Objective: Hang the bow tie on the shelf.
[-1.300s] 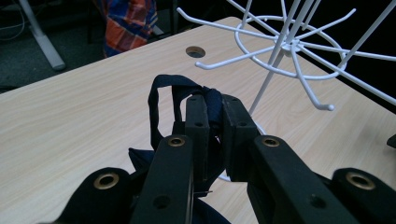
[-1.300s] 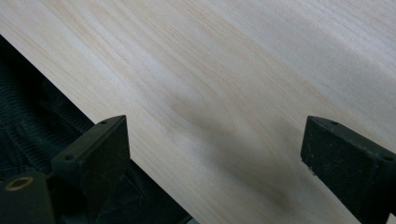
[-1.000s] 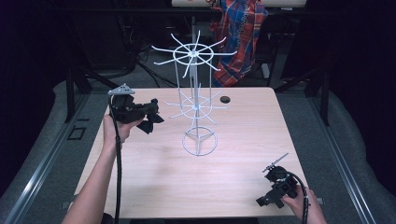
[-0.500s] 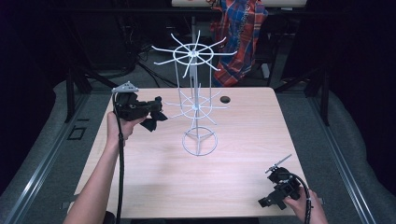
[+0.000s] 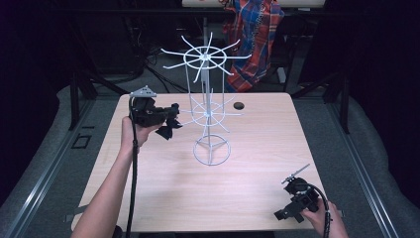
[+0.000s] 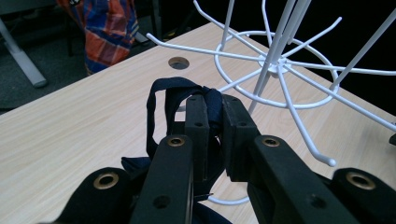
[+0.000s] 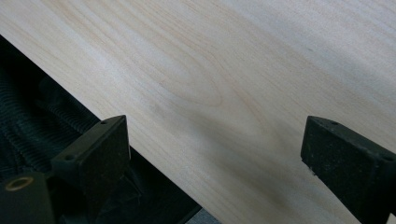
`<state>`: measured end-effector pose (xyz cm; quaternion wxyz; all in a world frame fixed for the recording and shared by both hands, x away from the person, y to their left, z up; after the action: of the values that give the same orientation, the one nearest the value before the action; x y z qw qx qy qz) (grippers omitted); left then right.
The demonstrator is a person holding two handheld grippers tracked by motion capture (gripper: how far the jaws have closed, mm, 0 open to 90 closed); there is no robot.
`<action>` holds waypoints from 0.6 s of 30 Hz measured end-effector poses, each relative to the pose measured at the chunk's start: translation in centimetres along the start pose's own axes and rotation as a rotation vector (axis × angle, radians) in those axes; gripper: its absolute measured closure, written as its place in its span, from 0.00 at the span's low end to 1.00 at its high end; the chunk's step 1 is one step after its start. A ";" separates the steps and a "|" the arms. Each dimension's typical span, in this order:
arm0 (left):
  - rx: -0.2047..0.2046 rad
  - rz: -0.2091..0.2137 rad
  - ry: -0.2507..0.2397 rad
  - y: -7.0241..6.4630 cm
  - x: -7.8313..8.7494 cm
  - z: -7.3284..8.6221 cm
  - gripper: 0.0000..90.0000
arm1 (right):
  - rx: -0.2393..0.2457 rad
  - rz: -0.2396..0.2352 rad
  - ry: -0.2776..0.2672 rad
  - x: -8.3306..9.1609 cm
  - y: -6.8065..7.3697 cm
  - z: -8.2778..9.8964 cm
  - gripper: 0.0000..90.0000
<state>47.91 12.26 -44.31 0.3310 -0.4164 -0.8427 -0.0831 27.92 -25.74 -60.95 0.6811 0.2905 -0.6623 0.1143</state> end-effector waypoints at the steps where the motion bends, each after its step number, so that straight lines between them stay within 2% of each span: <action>1: -0.002 0.003 0.007 -0.1 -0.1 0.1 0.92 | 0.000 0.000 0.000 0.0 0.0 0.0 0.08; 9: -0.015 0.011 0.026 -0.4 -0.7 0.4 0.92 | 0.000 -0.003 0.004 0.0 0.1 0.0 0.08; 10: -0.018 0.013 0.030 -0.5 -0.8 0.4 0.92 | 0.010 0.010 0.017 0.1 -0.1 0.1 0.08; 12: -0.020 0.016 0.038 -0.6 -0.9 0.5 0.92 | 0.008 0.007 0.013 0.1 -0.1 0.0 0.08; 14: -0.024 0.020 0.041 -0.7 -1.1 0.6 0.92 | 0.031 0.017 0.013 0.1 -0.2 0.0 0.08; 18: -0.033 0.022 0.054 -0.8 -1.2 0.7 0.92 | 0.031 0.015 0.014 0.0 -0.2 0.0 0.08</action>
<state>47.45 11.27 -45.49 0.3476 -0.4287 -0.8274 -0.1043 28.05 -25.95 -60.96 0.6801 0.2953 -0.6580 0.1319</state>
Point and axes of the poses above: each handheld gripper's, and its own axes: x roughly backward along the jaws, z roughly out of its underside, y roughly to its left, the point moved 8 cm from there along -x, roughly forward along the jaws, and after that the axes turned 8 degrees about y, right-handed, at the moved point
